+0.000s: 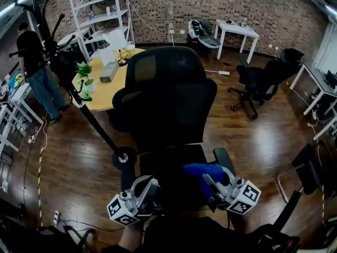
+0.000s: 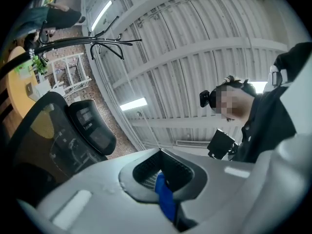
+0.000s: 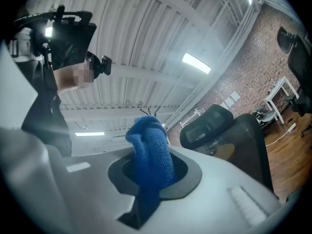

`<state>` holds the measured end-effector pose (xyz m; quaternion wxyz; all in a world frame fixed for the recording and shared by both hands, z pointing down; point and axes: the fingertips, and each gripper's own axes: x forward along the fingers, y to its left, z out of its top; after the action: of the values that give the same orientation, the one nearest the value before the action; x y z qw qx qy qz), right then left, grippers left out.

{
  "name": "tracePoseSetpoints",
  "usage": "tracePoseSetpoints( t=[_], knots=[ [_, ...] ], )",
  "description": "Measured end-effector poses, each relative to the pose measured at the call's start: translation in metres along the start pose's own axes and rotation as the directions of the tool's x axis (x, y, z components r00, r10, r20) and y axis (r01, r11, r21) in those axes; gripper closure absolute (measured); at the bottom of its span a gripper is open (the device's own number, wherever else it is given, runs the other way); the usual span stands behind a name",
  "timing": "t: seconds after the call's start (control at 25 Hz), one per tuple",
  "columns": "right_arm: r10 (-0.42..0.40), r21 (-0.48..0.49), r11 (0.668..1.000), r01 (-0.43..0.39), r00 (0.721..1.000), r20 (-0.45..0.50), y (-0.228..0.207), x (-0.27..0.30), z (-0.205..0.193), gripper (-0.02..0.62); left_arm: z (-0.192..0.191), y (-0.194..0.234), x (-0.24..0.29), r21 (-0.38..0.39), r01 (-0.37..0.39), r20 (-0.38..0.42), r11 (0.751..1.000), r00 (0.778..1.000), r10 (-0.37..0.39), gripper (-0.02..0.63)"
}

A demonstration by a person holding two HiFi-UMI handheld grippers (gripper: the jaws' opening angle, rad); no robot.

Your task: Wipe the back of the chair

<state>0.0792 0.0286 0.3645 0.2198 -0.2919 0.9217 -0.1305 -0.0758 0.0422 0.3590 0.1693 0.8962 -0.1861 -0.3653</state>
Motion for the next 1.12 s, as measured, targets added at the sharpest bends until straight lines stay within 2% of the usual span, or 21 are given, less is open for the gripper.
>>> tracePoseSetpoints(
  t=[0.28,0.52,0.64,0.76,0.92,1.12],
  knots=[
    [-0.044,-0.029,0.999,0.044,0.999,-0.02,-0.024,0.055,0.005,0.56,0.027,0.055,0.004,-0.055,-0.004,0.024,0.998,1.0,0.005,0.604],
    [-0.073,-0.103,0.992,0.066,0.995,-0.064,-0.074,0.104,0.009,0.56,0.039,0.078,0.014,-0.034,-0.029,0.033,0.999,0.999,0.031,0.604],
    [-0.081,-0.155,0.986,0.066,0.993,-0.09,-0.111,0.16,0.019,0.56,0.05,0.084,0.014,0.005,-0.051,0.045,0.999,0.998,0.051,0.604],
    [-0.043,-0.186,0.982,0.023,0.994,-0.102,-0.136,0.228,0.041,0.56,0.06,0.086,0.012,0.036,-0.08,0.076,0.996,0.994,0.077,0.604],
    [0.04,-0.22,0.974,-0.057,0.996,-0.081,-0.141,0.316,0.075,0.56,0.073,0.086,-0.002,0.079,-0.138,0.121,0.987,0.984,0.128,0.604],
    [0.036,-0.348,0.934,-0.082,0.99,-0.139,-0.143,0.403,0.078,0.56,0.086,0.088,-0.027,0.108,-0.221,0.167,0.969,0.965,0.201,0.604]
  ],
)
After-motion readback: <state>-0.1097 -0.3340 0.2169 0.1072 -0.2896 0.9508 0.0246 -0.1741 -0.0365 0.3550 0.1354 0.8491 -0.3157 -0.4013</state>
